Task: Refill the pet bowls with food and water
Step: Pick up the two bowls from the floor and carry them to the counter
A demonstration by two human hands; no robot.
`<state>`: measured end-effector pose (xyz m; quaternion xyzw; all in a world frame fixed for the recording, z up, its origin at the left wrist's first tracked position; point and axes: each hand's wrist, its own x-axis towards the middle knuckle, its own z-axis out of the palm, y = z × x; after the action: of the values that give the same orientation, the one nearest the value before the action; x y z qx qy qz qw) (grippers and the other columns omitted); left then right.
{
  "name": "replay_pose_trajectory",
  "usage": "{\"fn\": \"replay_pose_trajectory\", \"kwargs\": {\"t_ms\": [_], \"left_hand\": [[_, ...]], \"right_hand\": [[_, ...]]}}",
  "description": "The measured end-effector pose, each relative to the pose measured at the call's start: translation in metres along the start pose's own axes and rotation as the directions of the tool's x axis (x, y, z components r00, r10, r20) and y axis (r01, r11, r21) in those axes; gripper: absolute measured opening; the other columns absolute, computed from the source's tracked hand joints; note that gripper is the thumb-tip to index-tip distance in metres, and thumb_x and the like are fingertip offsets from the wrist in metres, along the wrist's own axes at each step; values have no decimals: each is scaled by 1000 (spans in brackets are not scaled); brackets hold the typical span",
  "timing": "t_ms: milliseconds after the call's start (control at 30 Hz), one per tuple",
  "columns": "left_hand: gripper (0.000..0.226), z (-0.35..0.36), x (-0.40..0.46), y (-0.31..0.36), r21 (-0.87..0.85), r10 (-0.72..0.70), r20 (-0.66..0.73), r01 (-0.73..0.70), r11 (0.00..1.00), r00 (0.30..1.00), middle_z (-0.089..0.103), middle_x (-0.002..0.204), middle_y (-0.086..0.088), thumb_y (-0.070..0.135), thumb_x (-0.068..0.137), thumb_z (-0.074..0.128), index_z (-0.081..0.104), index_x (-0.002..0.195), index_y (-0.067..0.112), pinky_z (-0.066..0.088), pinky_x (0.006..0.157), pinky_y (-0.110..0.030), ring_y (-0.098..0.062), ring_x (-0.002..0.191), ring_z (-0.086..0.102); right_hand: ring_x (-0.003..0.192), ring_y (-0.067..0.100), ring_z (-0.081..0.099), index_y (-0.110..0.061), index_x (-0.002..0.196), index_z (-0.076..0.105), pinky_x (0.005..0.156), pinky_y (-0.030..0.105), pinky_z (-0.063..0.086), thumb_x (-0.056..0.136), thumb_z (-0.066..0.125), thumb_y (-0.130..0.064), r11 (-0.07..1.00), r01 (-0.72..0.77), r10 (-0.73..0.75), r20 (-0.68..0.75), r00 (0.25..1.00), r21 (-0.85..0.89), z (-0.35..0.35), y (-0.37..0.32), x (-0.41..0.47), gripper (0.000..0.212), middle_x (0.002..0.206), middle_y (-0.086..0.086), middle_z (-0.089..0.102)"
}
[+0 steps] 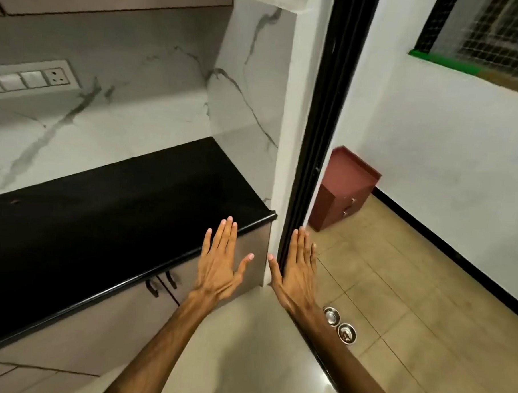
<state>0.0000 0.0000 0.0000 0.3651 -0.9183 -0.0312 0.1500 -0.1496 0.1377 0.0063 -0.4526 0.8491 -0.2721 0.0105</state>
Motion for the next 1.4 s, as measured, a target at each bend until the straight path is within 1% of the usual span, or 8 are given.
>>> {"fn": "replay_pose_trajectory", "kwargs": {"t_ms": [167, 267, 400, 600, 833, 1000, 1233, 1400], "left_hand": [[86, 20, -2, 33, -23, 73, 91, -71, 997, 993, 1, 174, -9, 67, 104, 22, 7, 165, 8, -7, 129, -42, -20, 161, -2], [86, 32, 1, 53, -43, 140, 161, -134, 990, 977, -7, 173, -8, 67, 104, 18, 1, 165, 9, -7, 129, -44, -19, 160, -8], [85, 47, 8, 82, -83, 231, 217, -218, 972, 948, -8, 173, -7, 66, 104, 18, -1, 164, 10, -8, 129, -44, -16, 159, -13], [89, 73, 27, 116, -162, 347, 249, -314, 935, 904, -5, 173, -5, 73, 101, 5, 2, 165, 10, -5, 129, -42, -17, 160, -7], [84, 114, 58, 158, -247, 506, 311, -445, 861, 805, -4, 174, -7, 65, 105, 18, 1, 165, 8, 2, 129, -47, -17, 160, -7], [83, 135, 83, 181, -272, 605, 342, -540, 796, 719, 3, 174, -9, 63, 105, 22, 8, 165, 7, 0, 129, -44, -18, 161, -3], [86, 157, 107, 213, -351, 727, 371, -638, 686, 578, 8, 173, -10, 65, 103, 9, 15, 164, 5, -2, 129, -42, -21, 160, 4], [90, 172, 115, 232, -369, 755, 401, -662, 652, 519, 0, 173, -9, 69, 99, -2, 7, 164, 7, -5, 128, -43, -21, 160, -4]], "right_hand": [[160, 18, -16, -11, 165, -8, 132, 45, 1, 105, 27, -62, 996, -85, 86, 10, 996, -16, -8, 32, -22, 86, 174, 6, -14], [160, 17, -15, -11, 165, -6, 131, 46, 2, 105, 28, -61, 992, -122, 122, 4, 993, -18, -11, 50, -29, 86, 174, 6, -13], [160, 18, -14, -9, 165, -2, 131, 46, 3, 105, 29, -62, 978, -209, 208, -10, 978, -29, -14, 73, -36, 86, 174, 7, -8], [160, 18, -17, -11, 164, -9, 131, 42, -3, 104, 21, -67, 943, -320, 322, 9, 947, -96, -17, 106, -42, 87, 173, 6, -16], [159, 16, -19, -11, 164, -9, 131, 40, -5, 98, 2, -76, 862, -496, 495, -36, 868, -108, -24, 148, -44, 93, 173, 5, -16], [160, 15, -16, -10, 165, -5, 131, 41, -2, 99, 5, -74, 781, -611, 608, -66, 791, -132, -24, 170, -50, 92, 173, 5, -12], [160, 16, -16, -9, 165, -3, 130, 39, -6, 101, 12, -71, 656, -735, 731, -96, 675, -170, -22, 189, -56, 90, 174, 5, -11], [159, 16, -18, -10, 165, -5, 130, 37, -11, 102, 17, -68, 596, -785, 782, -102, 615, -166, -23, 201, -57, 88, 173, 5, -12]]}}
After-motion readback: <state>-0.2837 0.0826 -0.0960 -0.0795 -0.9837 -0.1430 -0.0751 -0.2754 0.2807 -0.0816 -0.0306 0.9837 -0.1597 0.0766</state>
